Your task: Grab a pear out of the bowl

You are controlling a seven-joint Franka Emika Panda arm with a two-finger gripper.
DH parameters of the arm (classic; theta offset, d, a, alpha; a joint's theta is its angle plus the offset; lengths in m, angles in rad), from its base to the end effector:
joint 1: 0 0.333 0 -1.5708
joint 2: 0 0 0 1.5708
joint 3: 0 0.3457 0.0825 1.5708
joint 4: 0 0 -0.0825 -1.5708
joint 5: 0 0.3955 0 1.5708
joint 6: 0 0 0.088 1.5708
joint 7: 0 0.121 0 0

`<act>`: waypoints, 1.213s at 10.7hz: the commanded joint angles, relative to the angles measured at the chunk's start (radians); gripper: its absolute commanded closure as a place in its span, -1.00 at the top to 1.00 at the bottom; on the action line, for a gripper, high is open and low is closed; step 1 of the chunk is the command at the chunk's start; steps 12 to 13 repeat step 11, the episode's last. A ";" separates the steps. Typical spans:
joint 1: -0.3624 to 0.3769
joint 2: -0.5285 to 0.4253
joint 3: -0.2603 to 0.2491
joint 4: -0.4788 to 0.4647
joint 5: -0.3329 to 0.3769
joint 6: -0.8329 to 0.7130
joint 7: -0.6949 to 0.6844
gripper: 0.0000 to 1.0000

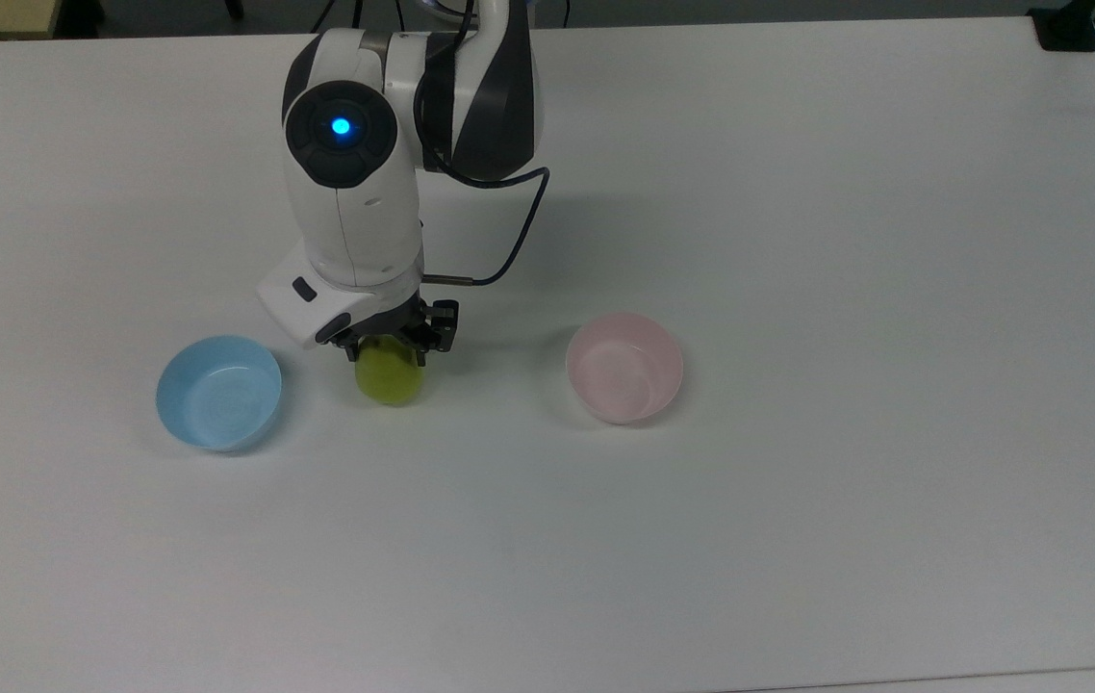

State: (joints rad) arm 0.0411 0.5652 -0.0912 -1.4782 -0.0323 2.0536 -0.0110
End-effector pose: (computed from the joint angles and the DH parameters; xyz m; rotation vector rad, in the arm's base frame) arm 0.7332 -0.0274 0.3556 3.0638 -0.0151 0.0152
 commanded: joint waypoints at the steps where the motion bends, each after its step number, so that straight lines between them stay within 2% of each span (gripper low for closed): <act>1: 0.005 -0.036 -0.001 -0.017 -0.012 -0.007 -0.003 1.00; 2: 0.008 -0.065 -0.002 -0.016 -0.012 -0.019 0.006 1.00; 6: 0.000 -0.258 -0.002 -0.014 -0.011 -0.341 0.017 1.00; 7: 0.000 -0.287 -0.002 -0.014 -0.011 -0.375 0.017 1.00; 9: 0.000 -0.315 -0.002 -0.014 -0.008 -0.432 0.017 1.00; 13: -0.009 -0.333 -0.004 -0.013 -0.009 -0.440 0.019 1.00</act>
